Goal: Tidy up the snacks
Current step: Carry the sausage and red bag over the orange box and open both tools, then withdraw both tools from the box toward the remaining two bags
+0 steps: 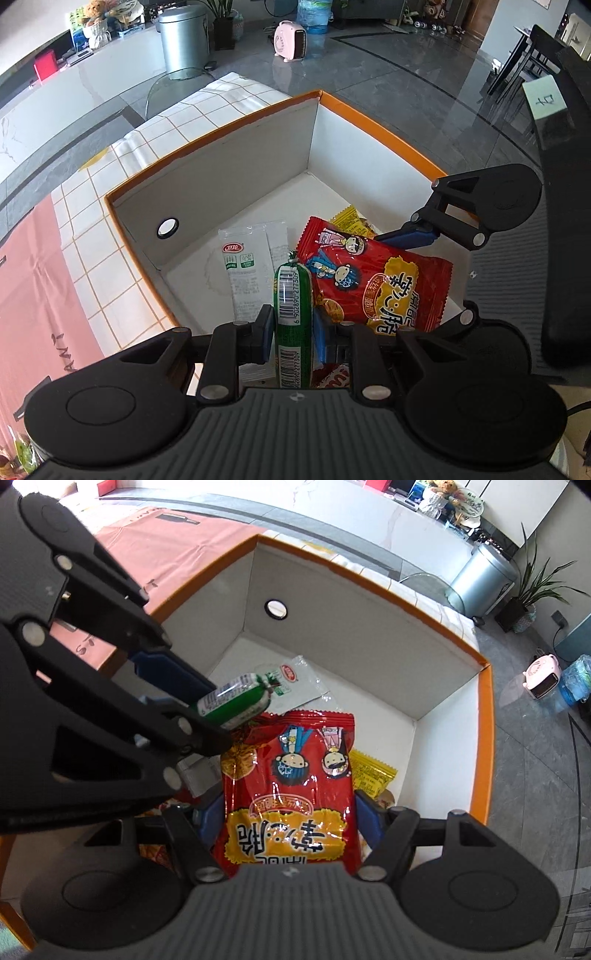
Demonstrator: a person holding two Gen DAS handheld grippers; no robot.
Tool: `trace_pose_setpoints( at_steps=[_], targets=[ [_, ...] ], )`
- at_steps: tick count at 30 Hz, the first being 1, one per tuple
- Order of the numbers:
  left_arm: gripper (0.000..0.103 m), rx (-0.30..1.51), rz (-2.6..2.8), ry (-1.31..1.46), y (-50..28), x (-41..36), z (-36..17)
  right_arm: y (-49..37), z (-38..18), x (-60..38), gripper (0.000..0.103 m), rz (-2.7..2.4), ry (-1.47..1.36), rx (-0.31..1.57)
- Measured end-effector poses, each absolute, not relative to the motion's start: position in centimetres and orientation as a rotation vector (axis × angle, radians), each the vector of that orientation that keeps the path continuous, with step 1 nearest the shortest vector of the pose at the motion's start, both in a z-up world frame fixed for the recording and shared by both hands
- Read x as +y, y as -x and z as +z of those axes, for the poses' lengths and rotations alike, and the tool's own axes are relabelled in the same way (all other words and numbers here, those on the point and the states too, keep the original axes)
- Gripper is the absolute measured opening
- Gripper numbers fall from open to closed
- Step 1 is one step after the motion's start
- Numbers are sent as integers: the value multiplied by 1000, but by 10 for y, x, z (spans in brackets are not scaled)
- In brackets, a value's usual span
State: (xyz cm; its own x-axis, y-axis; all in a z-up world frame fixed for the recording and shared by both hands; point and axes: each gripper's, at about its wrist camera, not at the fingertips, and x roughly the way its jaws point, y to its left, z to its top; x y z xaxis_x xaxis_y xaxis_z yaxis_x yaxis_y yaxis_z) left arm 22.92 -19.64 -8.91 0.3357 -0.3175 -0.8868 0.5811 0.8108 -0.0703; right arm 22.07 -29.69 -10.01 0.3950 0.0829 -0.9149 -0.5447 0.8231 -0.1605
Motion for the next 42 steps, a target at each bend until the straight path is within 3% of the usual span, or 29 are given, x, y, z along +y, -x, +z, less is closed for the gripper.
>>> trace_pose_setpoints(
  at_steps=[9, 12, 14, 17, 23, 32, 42],
  targets=[
    [27, 1077, -589, -292, -230, -200, -88, -220, -103, -301, 72, 409, 472, 1144],
    [40, 1052, -586, -288, -226, -197, -82, -218, -99, -301, 74, 399, 466, 1151],
    [55, 1035, -588, -275, -222, -194, -75, -217, -94, -301, 79, 390, 459, 1153],
    [59, 1009, -594, -252, -214, -190, -64, -215, -85, -299, 88, 363, 462, 1182],
    [73, 935, -577, -194, -189, -169, -34, -201, -60, -290, 88, 298, 477, 1169],
    [81, 816, -445, -97, -145, -108, -4, -153, -9, -275, 92, 245, 323, 1035],
    [81, 787, -214, -21, -116, -37, -6, -101, 16, -227, 92, 208, 63, 886]
  ],
)
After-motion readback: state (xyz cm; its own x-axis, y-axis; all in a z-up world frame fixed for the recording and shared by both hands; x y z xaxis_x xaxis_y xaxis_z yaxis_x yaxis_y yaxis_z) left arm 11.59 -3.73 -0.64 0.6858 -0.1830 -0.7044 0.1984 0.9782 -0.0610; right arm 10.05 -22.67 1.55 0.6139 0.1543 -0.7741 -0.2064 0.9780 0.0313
